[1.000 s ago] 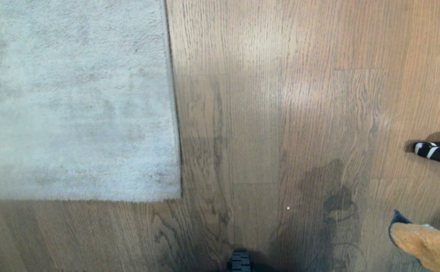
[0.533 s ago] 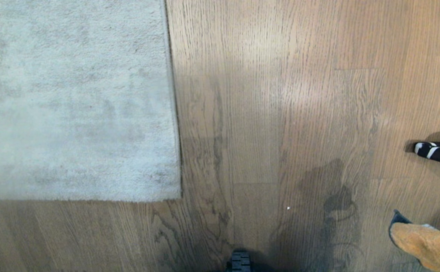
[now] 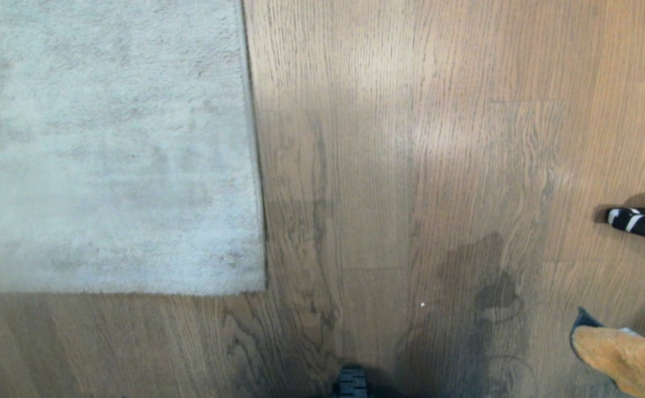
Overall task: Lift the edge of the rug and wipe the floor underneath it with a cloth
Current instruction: Lift up the carpet
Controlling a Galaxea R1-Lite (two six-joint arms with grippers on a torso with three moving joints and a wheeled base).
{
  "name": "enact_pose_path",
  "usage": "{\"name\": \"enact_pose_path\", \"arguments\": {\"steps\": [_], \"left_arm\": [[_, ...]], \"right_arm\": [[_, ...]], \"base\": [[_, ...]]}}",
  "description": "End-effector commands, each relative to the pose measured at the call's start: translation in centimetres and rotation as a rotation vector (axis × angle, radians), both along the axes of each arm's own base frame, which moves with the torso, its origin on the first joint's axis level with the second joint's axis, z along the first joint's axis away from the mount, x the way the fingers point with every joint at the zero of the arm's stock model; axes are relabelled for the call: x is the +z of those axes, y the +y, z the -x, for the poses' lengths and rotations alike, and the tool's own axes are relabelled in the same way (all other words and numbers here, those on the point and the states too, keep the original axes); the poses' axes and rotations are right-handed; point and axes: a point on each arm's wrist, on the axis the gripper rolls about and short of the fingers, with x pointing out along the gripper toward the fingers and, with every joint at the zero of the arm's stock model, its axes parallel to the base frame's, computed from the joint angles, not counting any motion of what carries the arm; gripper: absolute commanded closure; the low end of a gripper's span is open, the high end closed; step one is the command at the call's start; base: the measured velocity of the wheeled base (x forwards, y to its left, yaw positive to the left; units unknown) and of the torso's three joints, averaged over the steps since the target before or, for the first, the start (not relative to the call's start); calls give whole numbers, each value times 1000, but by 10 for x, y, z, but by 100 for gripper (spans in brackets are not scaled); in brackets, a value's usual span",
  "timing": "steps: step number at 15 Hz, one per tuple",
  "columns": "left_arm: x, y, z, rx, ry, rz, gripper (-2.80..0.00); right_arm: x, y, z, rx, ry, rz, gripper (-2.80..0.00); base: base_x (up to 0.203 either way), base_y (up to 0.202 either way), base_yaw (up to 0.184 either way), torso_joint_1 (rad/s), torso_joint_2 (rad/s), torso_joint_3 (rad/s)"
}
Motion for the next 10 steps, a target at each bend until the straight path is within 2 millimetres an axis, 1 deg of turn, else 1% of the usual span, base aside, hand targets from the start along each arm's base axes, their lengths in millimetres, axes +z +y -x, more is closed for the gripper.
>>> {"name": "enact_pose_path", "arguments": {"steps": [1, 6, 8, 10], "left_arm": [[12, -1, -11, -17, 78, 17, 0], [42, -4, -32, -140, 145, 69, 0], [49, -6, -44, -191, 183, 94, 0], [52, -7, -62, -238, 221, 112, 0]], "right_arm": [[0, 0, 0, 0, 1, 1, 0], [0, 0, 0, 0, 1, 2, 0], [0, 0, 0, 0, 1, 1, 0], [0, 0, 0, 0, 1, 1, 0]], "base": [[0, 0, 0, 0, 0, 0], [0, 0, 0, 0, 0, 0], [0, 0, 0, 0, 0, 0], [0, 0, 0, 0, 0, 0]]}}
